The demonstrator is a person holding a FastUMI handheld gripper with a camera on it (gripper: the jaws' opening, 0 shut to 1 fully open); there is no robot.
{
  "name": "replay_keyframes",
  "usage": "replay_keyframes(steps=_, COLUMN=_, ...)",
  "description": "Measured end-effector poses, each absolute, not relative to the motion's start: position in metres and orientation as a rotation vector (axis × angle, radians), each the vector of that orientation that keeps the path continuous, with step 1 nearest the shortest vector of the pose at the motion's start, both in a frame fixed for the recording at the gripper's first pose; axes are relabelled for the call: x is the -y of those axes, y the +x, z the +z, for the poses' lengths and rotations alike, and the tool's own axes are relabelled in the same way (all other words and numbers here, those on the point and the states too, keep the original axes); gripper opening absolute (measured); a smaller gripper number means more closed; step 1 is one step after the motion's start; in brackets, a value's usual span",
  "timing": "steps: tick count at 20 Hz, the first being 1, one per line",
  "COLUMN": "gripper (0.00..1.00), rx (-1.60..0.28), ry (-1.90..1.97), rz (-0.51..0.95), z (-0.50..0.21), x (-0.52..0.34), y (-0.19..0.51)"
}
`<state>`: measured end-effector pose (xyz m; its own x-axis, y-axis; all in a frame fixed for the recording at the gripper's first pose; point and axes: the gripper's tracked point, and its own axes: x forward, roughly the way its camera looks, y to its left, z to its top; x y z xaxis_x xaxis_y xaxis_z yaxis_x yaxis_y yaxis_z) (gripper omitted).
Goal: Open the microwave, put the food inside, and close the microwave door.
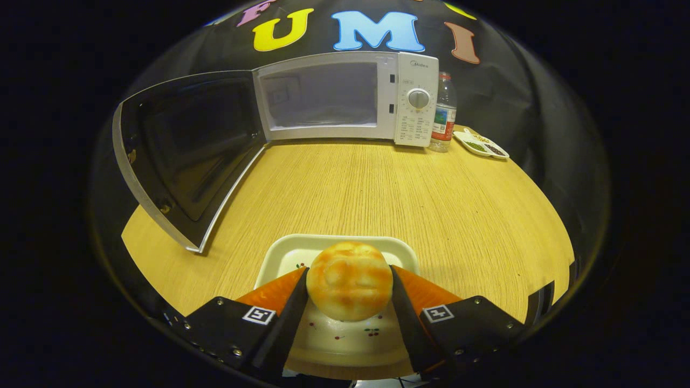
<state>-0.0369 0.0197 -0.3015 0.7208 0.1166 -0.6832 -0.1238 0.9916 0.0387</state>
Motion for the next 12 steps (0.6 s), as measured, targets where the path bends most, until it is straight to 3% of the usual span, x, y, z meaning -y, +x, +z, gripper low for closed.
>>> replay_keyframes(steps=12, gripper=0.84, rx=-0.569, ry=0.303, rz=0.206, z=-0.197, x=-0.05, y=0.033)
